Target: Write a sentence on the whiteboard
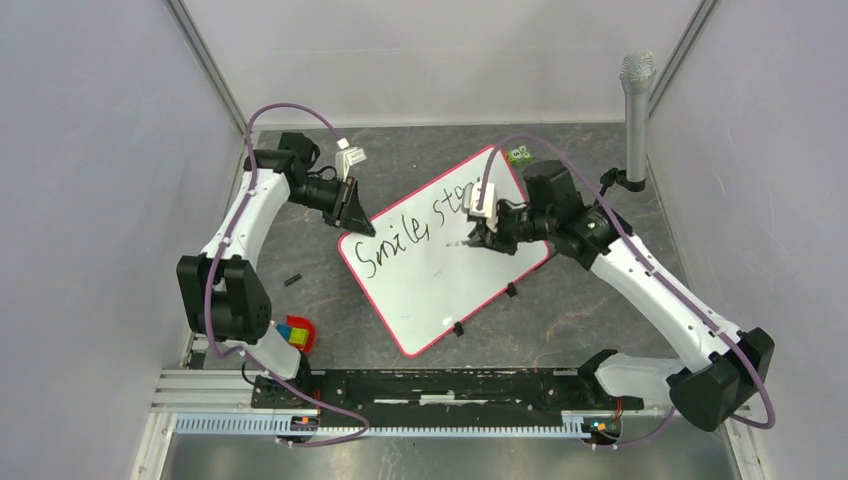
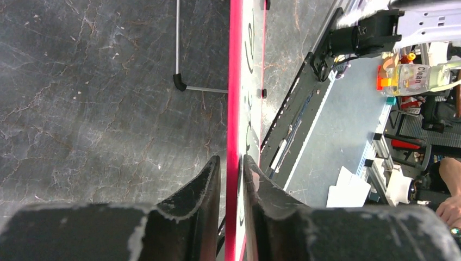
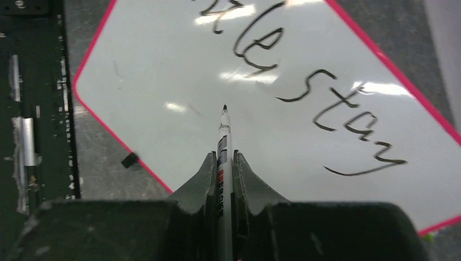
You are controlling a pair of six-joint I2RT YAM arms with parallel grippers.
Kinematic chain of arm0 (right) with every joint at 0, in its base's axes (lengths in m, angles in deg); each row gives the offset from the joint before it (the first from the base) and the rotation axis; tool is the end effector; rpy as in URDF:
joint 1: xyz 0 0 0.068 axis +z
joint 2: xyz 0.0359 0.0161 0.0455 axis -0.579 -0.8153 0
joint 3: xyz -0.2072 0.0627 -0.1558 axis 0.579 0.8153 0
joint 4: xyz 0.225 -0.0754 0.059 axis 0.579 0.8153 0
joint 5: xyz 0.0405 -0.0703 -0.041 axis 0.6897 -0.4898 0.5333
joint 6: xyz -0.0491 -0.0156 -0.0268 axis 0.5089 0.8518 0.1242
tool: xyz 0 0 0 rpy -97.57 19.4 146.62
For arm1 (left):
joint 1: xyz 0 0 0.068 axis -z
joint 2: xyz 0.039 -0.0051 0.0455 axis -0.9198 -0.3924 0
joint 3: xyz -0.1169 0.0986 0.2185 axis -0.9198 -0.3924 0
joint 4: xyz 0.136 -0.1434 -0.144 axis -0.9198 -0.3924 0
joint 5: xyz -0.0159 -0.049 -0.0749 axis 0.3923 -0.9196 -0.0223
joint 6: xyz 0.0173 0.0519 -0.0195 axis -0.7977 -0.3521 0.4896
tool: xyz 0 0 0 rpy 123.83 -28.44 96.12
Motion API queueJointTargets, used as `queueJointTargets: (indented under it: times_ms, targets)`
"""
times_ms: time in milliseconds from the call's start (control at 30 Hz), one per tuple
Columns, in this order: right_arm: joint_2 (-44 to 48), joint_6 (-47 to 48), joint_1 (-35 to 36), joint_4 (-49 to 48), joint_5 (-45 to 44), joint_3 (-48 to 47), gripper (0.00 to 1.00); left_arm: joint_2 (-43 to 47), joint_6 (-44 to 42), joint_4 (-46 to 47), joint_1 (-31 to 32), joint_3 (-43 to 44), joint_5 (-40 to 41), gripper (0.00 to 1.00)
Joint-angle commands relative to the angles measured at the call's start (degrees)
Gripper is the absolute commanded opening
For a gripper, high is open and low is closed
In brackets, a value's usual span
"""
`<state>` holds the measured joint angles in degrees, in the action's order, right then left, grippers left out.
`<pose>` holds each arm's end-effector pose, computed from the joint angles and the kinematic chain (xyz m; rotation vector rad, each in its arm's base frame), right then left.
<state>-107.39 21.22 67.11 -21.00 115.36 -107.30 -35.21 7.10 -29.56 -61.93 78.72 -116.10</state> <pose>0.1976 0.1494 0.3494 -1.4314 1.6127 0.6250 0.2853 -0.0592 0.2986 0.7756 2.3742 -1.2435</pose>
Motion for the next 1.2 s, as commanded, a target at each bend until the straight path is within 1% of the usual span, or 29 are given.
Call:
queueJointTargets:
  times_ms: [0, 133, 267, 400, 533, 633, 767, 1167]
  targets:
    - [1.6, -5.1, 5.6, -3.2, 1.3, 4.6, 0.0, 0.4, -2.3, -0.5, 0.7, 1.4, 1.5, 0.28]
    - [1.6, -7.7, 11.0, -8.3, -2.2, 9.4, 0.0, 0.0, -1.9, -0.5, 0.7, 1.3, 1.5, 0.28]
    - [2.7, -8.9, 16.5, -12.5, -5.4, 11.7, 0.0, -0.3, -1.8, -0.5, 0.8, 1.2, 1.7, 0.23]
    - [3.1, -10.3, 19.7, -14.9, -5.9, 12.6, 0.0, -0.3, -1.7, -0.5, 0.7, 1.4, 1.7, 0.13]
    - [2.8, -11.1, 22.7, -19.5, -10.2, 14.2, 0.0, -0.6, -1.8, -0.5, 0.7, 1.2, 1.8, 0.03]
    - [2.0, -11.1, 24.0, -22.5, -12.8, 15.1, 0.0, -0.5, -1.9, -0.5, 0.8, 1.1, 1.8, 0.02]
    - [1.7, -10.9, 25.3, -26.2, -14.1, 17.4, 0.0, -0.2, -2.2, -0.5, 0.8, 1.0, 1.8, 0.02]
    - [-0.4, -8.6, 26.3, -31.9, -13.2, 20.6, 0.0, -0.4, -2.5, -0.5, 0.9, 0.8, 1.9, 0.02]
